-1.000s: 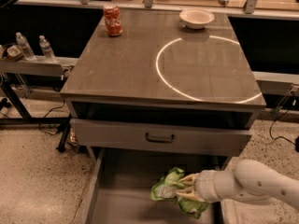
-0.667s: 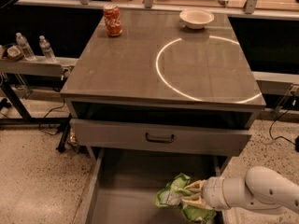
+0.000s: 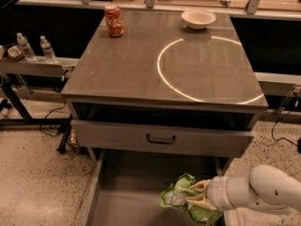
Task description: Pick green rice chip bag from middle drawer and place on counter
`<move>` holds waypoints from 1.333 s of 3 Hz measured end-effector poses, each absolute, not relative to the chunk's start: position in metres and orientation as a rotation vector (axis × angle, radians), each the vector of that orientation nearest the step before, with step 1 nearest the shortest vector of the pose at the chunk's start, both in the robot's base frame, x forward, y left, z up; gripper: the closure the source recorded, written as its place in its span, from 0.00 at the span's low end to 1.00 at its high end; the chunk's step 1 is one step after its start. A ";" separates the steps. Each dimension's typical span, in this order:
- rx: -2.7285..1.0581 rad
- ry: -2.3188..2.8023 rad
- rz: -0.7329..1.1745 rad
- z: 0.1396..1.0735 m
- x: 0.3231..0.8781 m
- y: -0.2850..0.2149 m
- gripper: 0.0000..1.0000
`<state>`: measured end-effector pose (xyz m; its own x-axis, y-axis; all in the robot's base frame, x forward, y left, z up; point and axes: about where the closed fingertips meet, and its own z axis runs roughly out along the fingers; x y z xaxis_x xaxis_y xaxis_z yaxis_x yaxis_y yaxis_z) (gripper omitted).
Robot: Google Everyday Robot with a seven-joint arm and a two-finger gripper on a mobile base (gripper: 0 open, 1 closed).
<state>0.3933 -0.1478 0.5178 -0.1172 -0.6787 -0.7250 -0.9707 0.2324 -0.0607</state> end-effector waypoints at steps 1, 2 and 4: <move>-1.600 1.947 0.505 0.534 0.376 -0.161 1.00; -1.715 2.034 0.362 0.570 0.362 -0.181 1.00; -1.730 2.062 0.210 0.616 0.369 -0.190 1.00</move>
Offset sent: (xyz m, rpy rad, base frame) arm -0.0417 -0.0699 0.1491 -0.5937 0.0063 0.0108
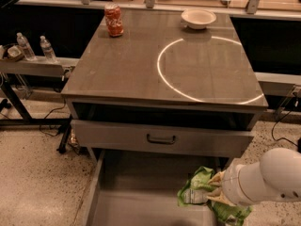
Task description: Pick green rice chip bag from middle drawer and place on counter
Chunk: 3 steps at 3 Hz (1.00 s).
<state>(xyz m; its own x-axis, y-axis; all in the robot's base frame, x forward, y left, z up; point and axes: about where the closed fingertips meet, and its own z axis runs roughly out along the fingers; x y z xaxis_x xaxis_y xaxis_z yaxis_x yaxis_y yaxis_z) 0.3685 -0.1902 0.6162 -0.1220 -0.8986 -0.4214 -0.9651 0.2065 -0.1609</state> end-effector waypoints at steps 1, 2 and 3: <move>-1.737 2.065 0.173 0.627 0.370 -0.199 1.00; -1.742 2.068 0.051 0.661 0.370 -0.223 1.00; -1.756 2.060 -0.105 0.706 0.372 -0.246 1.00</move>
Offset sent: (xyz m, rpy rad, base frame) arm 0.0036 -0.0667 0.0975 -0.1851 -0.1536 -0.0471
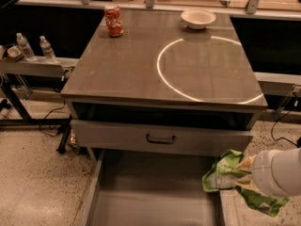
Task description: Pick green rice chip bag from middle drawer and place on counter
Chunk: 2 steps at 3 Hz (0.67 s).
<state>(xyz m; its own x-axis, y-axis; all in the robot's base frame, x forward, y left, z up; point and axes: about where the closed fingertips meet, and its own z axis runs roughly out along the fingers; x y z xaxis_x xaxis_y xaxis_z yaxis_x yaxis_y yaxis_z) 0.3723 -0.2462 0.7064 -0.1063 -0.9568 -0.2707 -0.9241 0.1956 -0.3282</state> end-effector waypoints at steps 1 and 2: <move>-1.793 1.963 -0.287 0.779 0.382 -0.251 1.00; -1.793 1.963 -0.287 0.779 0.382 -0.251 1.00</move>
Offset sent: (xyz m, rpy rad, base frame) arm 0.0075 -0.0050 0.0620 -0.0767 -0.1017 0.0326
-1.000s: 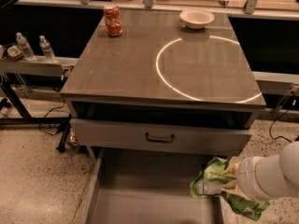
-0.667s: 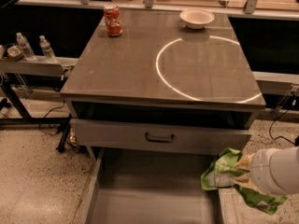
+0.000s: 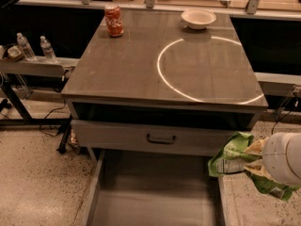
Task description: Pick green rice chip bag from middle drawer and place on counter
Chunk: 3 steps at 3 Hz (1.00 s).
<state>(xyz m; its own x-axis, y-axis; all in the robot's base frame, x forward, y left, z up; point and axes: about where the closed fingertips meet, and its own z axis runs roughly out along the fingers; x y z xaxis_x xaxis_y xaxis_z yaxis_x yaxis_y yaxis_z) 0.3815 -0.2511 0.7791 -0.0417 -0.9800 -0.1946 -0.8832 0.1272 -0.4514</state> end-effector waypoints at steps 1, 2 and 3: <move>-1.773 1.911 -0.294 0.790 0.399 -0.235 1.00; -1.757 1.777 -0.368 0.843 0.447 -0.199 1.00; -1.743 1.700 -0.452 0.887 0.477 -0.182 1.00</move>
Offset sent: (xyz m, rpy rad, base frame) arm 0.1076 0.0814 0.1096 0.0443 -0.2691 0.1185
